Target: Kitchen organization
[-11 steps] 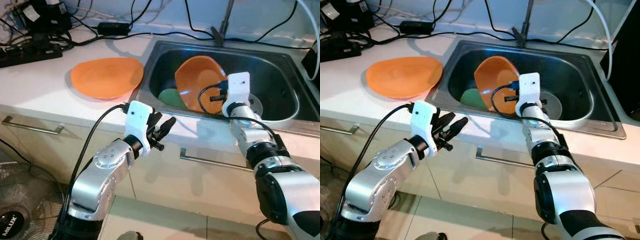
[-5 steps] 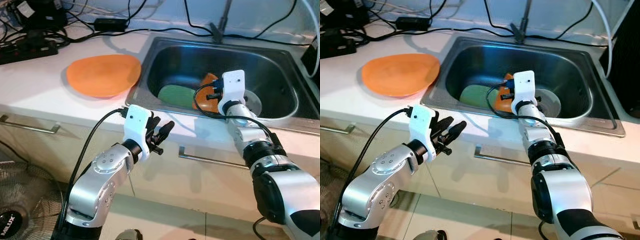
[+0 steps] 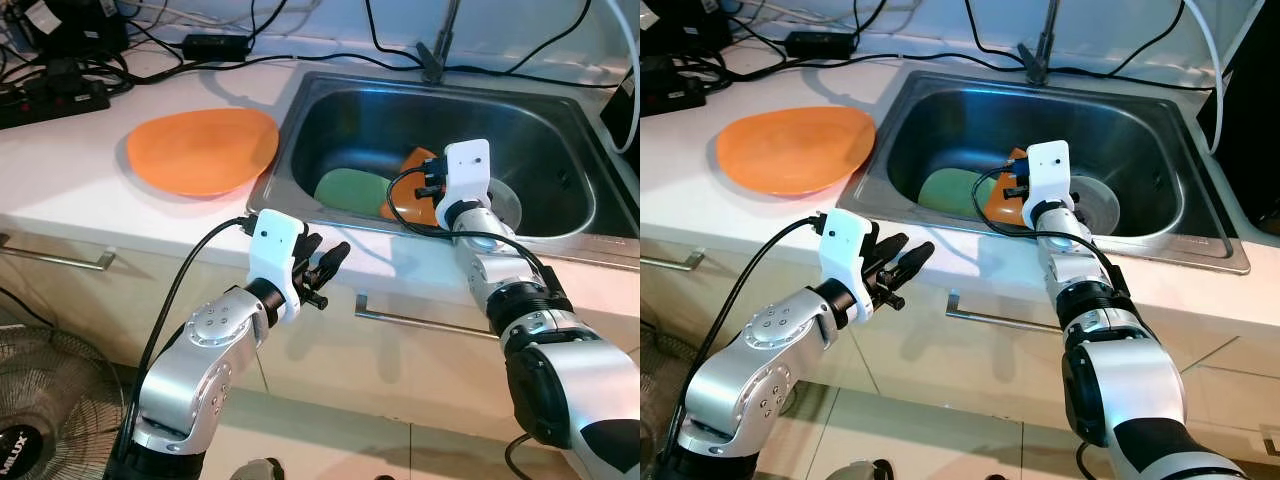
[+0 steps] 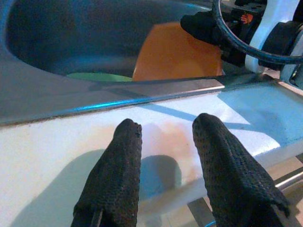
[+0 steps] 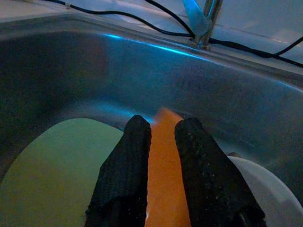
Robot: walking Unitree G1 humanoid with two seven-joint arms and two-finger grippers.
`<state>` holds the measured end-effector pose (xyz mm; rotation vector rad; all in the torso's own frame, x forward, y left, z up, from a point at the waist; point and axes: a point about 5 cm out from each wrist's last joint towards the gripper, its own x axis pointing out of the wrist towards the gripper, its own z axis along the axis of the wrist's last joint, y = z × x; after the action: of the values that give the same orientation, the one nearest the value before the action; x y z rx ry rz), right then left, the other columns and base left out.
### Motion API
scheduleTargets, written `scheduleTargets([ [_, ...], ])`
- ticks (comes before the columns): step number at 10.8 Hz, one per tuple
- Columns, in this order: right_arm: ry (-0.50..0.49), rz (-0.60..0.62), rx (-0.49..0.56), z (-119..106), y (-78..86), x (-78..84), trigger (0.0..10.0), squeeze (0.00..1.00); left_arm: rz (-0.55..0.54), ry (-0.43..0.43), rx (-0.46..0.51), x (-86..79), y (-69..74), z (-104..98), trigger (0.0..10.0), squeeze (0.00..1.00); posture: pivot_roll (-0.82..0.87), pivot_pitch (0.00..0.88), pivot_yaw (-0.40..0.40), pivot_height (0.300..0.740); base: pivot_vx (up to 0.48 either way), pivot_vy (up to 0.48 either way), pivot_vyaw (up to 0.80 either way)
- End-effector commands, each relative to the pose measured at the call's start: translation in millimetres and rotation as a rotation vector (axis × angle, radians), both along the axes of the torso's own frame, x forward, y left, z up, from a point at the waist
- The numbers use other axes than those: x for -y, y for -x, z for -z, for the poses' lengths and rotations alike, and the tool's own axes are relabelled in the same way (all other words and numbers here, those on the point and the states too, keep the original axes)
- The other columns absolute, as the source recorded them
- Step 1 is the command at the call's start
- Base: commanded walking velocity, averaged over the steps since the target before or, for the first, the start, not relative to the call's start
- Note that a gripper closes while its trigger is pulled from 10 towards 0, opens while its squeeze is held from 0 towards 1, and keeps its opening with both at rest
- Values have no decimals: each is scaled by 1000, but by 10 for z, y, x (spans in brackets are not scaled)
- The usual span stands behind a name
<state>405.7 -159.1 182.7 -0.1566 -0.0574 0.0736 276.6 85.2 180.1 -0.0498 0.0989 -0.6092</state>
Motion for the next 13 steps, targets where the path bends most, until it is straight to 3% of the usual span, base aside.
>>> scheduleTargets([
  [1, 5, 7, 7, -36, -11, 30, 10000, 0, -5, -2, -2, 8, -14, 10, 10000, 0, 261, 181, -8, 740, 0, 0, 0],
  [4, 57, 27, 143, -294, -27, 97, 10000, 0, -53, -5, 45, -3, -113, -15, 10000, 0, 235, 163, -8, 740, 0, 0, 0],
  [7, -27, -8, 312, -524, 48, 37, 10000, 0, -221, -5, 188, -123, -309, -104, 10000, 0, 204, 136, -7, 740, 0, 0, 0],
  [8, -85, 2, 376, -529, 154, 9, 10000, 0, -318, -40, 282, -213, -415, -184, 10000, 0, 184, 115, -2, 740, 0, 0, 0],
  [10, -131, 19, 385, -365, 290, -11, 10000, 0, -430, -34, 364, -346, -538, -280, 10000, 0, 165, 85, 8, 740, 0, 0, 0],
  [13, -179, 45, 359, -115, 538, -73, 10000, 0, -522, -101, 482, -492, -634, -289, 10000, 0, 149, 46, 25, 740, 0, 0, 0],
])
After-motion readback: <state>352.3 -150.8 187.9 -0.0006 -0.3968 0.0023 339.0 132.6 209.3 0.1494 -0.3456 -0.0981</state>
